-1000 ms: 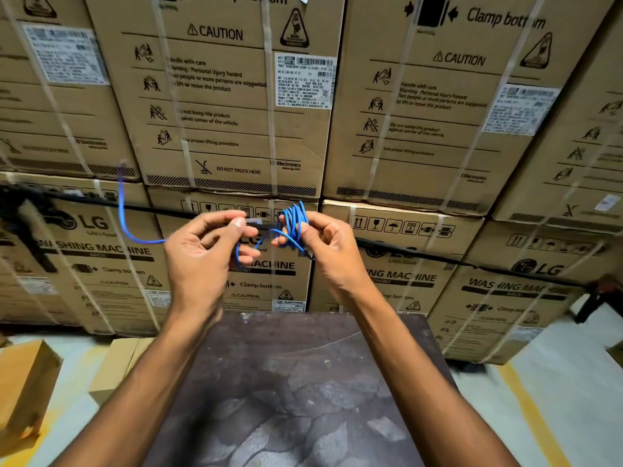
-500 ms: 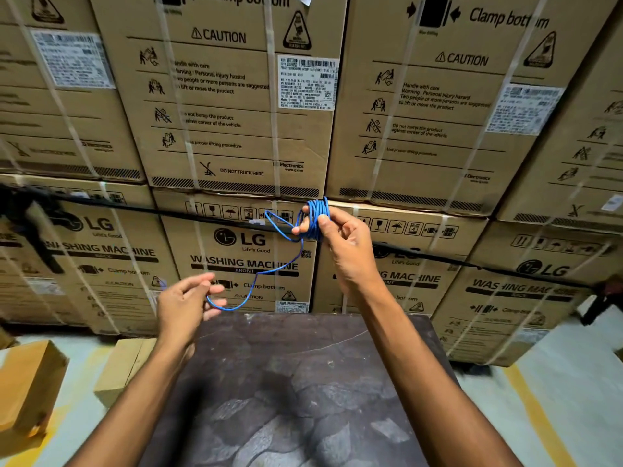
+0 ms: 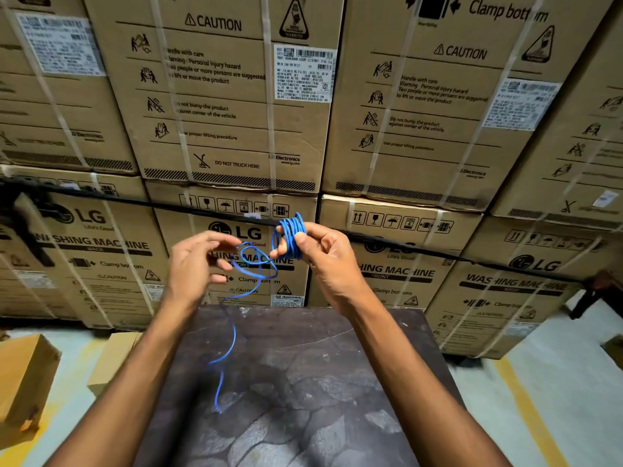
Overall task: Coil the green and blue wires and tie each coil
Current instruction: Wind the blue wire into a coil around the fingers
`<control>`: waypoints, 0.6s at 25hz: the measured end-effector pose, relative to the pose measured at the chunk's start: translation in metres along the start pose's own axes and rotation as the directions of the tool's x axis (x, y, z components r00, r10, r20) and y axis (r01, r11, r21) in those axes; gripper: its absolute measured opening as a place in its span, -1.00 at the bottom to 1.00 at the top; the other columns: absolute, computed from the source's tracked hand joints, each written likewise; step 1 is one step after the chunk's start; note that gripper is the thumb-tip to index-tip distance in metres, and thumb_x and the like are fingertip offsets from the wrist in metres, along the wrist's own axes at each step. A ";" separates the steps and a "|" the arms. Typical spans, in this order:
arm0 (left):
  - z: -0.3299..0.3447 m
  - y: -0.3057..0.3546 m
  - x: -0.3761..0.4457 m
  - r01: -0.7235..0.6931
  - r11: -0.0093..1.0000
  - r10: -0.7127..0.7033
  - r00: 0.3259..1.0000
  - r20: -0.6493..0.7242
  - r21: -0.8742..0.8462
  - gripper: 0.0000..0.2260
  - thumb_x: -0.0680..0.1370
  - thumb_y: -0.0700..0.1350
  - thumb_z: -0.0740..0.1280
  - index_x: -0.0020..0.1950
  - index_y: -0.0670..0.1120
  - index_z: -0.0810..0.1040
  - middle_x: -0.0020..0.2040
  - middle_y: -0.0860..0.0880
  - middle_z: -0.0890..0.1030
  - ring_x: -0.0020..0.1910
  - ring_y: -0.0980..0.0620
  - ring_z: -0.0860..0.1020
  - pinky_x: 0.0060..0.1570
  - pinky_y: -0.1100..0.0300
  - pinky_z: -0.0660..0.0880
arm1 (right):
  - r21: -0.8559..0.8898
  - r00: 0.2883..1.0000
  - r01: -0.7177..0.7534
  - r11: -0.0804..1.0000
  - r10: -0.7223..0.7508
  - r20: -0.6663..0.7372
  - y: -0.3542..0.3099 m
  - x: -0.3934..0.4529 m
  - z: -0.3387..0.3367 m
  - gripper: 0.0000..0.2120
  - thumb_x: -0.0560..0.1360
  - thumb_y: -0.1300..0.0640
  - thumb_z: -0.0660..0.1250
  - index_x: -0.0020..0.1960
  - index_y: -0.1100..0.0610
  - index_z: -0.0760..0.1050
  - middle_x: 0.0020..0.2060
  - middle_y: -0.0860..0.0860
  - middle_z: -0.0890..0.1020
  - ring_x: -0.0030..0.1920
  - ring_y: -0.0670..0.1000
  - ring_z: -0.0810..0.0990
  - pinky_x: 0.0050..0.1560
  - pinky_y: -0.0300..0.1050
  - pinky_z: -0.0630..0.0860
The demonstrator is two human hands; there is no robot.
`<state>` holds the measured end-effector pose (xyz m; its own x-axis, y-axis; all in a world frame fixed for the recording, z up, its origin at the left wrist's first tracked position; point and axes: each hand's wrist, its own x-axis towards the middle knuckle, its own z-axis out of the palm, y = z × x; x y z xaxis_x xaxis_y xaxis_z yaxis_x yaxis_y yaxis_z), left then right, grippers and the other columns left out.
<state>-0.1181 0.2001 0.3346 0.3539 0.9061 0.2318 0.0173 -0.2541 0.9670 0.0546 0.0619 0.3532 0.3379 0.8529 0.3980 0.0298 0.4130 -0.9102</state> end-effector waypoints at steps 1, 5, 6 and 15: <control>0.004 0.007 0.001 -0.058 0.997 0.055 0.996 0.071 0.051 -0.66 0.58 -0.13 0.14 -0.03 0.02 0.73 0.04 -0.02 0.71 -0.13 0.12 0.63 -0.13 0.14 0.54 | 0.007 1.000 0.005 1.000 -0.005 -0.011 -0.001 -0.001 0.001 -0.73 0.71 0.29 0.16 0.27 0.43 0.53 -0.16 0.10 0.70 -0.04 0.17 0.69 0.30 0.19 0.57; 0.022 0.013 -0.016 -0.102 0.989 0.040 0.881 0.471 0.106 -0.68 0.64 -0.10 0.11 0.18 0.13 0.63 0.24 0.25 0.59 0.23 0.38 0.49 0.38 0.33 0.33 | 0.005 0.999 0.021 1.000 -0.021 -0.036 -0.007 -0.002 0.001 -0.74 0.71 0.30 0.18 0.27 0.43 0.53 -0.12 0.16 0.69 -0.02 0.13 0.69 0.27 0.13 0.59; 0.028 0.013 -0.022 -0.102 0.986 0.018 0.847 0.531 0.129 -0.69 0.69 -0.12 0.10 0.19 0.12 0.61 0.22 0.30 0.56 0.20 0.46 0.45 0.30 0.43 0.32 | 0.011 0.999 0.016 1.000 -0.015 -0.039 -0.008 -0.002 0.001 -0.74 0.71 0.29 0.18 0.27 0.41 0.54 -0.12 0.17 0.69 -0.02 0.13 0.68 0.25 0.13 0.59; 0.026 -0.001 0.001 -0.215 0.970 0.243 0.847 0.472 -0.114 -0.76 0.66 -0.04 0.20 -0.19 0.01 0.50 -0.44 0.06 0.45 -0.45 0.11 0.44 -0.34 0.28 0.48 | 0.316 0.997 -0.052 0.947 0.067 -0.035 -0.020 -0.009 -0.003 -0.76 0.70 0.28 0.14 0.21 0.34 0.54 -0.20 0.09 0.66 -0.13 0.07 0.70 0.11 -0.12 0.61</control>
<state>-0.0935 0.1928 0.3313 0.7455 0.5463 0.3818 -0.1656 -0.4031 0.9001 0.0540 0.0453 0.3672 0.3719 0.8669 0.3320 -0.2869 0.4475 -0.8470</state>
